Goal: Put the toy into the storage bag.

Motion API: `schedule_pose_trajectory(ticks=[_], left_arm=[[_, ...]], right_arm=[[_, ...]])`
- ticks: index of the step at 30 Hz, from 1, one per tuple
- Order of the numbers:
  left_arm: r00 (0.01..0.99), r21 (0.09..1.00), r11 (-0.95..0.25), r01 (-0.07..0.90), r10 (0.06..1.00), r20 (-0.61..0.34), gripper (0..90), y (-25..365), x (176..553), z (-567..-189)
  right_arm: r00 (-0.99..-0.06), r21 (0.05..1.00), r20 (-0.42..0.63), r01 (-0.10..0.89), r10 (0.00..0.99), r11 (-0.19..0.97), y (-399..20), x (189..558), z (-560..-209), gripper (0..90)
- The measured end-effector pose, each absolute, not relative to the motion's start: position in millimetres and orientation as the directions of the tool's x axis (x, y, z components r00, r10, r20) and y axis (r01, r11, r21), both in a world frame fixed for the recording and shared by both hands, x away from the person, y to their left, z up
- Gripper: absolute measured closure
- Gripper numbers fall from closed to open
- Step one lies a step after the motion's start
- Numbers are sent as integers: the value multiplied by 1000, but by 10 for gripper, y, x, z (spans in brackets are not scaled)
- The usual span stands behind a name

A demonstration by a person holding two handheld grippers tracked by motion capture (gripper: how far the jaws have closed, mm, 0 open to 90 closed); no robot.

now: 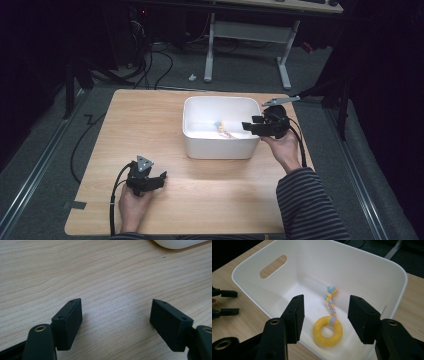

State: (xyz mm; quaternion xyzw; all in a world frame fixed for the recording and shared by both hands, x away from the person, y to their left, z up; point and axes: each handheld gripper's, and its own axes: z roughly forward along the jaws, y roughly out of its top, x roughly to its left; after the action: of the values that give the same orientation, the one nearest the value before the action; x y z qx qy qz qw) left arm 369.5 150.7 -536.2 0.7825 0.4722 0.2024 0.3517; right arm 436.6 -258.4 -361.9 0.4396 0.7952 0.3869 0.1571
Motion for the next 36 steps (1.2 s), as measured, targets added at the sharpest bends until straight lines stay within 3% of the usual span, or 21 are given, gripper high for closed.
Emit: schedule_pose_trajectory(ticks=[5, 23, 36], left_arm=[[472, 741, -307, 597, 881, -15, 264, 1507, 3695, -5362], [484, 745, -289, 601, 874, -51, 242, 1534, 3711, -5362], [491, 736, -321, 596, 871, -18, 214, 1498, 3706, -5364]], right_arm=[[-538, 777, 118, 574, 835, 260, -2808, 4184, -3619, 478], [-534, 805, 73, 530, 842, 267, -3008, 3858, -3458, 465], [-510, 813, 80, 531, 857, 240, -3227, 3672, -3472, 461]])
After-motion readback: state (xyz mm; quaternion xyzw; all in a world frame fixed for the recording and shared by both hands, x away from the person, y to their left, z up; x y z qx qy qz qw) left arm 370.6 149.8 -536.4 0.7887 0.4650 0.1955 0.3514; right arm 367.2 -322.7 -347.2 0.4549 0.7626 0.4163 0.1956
